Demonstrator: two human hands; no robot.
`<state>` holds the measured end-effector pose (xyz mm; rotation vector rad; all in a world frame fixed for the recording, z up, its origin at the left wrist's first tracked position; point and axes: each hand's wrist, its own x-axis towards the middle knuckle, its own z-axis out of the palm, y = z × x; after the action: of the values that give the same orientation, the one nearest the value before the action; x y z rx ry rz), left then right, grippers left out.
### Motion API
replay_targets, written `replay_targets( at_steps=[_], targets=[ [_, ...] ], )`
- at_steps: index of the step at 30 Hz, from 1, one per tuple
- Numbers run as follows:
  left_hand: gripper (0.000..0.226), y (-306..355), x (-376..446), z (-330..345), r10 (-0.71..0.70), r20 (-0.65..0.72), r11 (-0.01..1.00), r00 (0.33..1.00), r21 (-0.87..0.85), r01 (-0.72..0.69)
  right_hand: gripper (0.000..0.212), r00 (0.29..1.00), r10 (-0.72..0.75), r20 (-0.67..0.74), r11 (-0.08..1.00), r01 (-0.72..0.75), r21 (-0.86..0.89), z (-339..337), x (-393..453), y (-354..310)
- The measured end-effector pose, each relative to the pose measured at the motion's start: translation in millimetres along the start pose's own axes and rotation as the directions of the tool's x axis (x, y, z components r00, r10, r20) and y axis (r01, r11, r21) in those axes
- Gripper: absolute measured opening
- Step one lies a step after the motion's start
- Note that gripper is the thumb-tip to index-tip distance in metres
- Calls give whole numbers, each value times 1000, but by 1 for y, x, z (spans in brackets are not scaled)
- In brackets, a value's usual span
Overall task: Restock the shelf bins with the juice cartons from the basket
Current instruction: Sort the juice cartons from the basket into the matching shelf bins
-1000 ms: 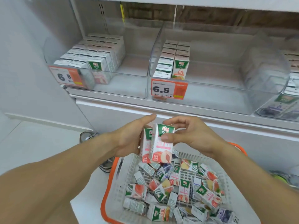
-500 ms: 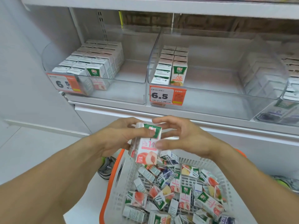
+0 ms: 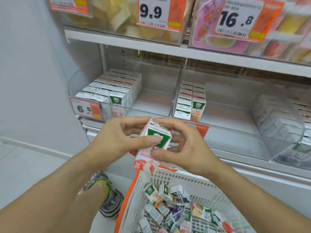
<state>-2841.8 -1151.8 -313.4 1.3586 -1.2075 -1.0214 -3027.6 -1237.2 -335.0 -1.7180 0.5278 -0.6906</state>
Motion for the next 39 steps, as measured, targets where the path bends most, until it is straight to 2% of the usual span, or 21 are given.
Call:
replay_targets(
  at_steps=[5,8,10,12,13,15,17,21,24,28,32,33,39],
  targets=[
    [70,17,22,-40,229,-131,967,965,-79,-240,61,963,-240,-124,957,214,-197,19,63,-32],
    [57,18,43,-59,255,-273,947,928,-123,-297,62,934,-333,-126,886,265,-380,24,103,-37],
    [34,10,57,-66,247,-425,951,871,-66,-302,63,922,-367,-125,823,259,-505,21,128,-33],
    [20,-8,71,-73,281,-522,959,805,139,-245,62,923,-354,-151,774,198,-602,15,153,-27],
    [24,-19,77,-75,322,-516,939,794,284,-196,61,925,-339,-172,746,153,-648,12,165,-24],
    [29,-41,86,-79,384,-428,851,818,507,-134,62,927,-285,-243,707,33,-706,7,189,-17],
    [32,-56,91,-80,414,-357,789,838,599,-135,59,923,-198,-330,719,-92,-689,1,219,-4],
    [22,-69,94,-83,468,-353,769,810,614,-178,63,922,-91,-375,692,-213,-690,-8,275,25],
    [17,-79,93,-86,493,-330,759,805,615,-213,65,910,-7,-413,758,-265,-596,-12,295,41],
    [13,-86,94,-88,513,-311,752,800,612,-245,71,933,44,-358,806,-245,-539,-21,301,63],
    [10,-84,96,-85,514,-328,749,792,622,-228,70,940,82,-330,668,-298,-682,-24,300,75],
    [10,-84,96,-84,510,-330,750,794,623,-223,70,933,87,-349,663,-316,-678,-23,300,75],
    [10,-84,94,-84,499,-343,764,796,607,-217,67,902,105,-418,749,-349,-564,-18,296,75]
  ],
)
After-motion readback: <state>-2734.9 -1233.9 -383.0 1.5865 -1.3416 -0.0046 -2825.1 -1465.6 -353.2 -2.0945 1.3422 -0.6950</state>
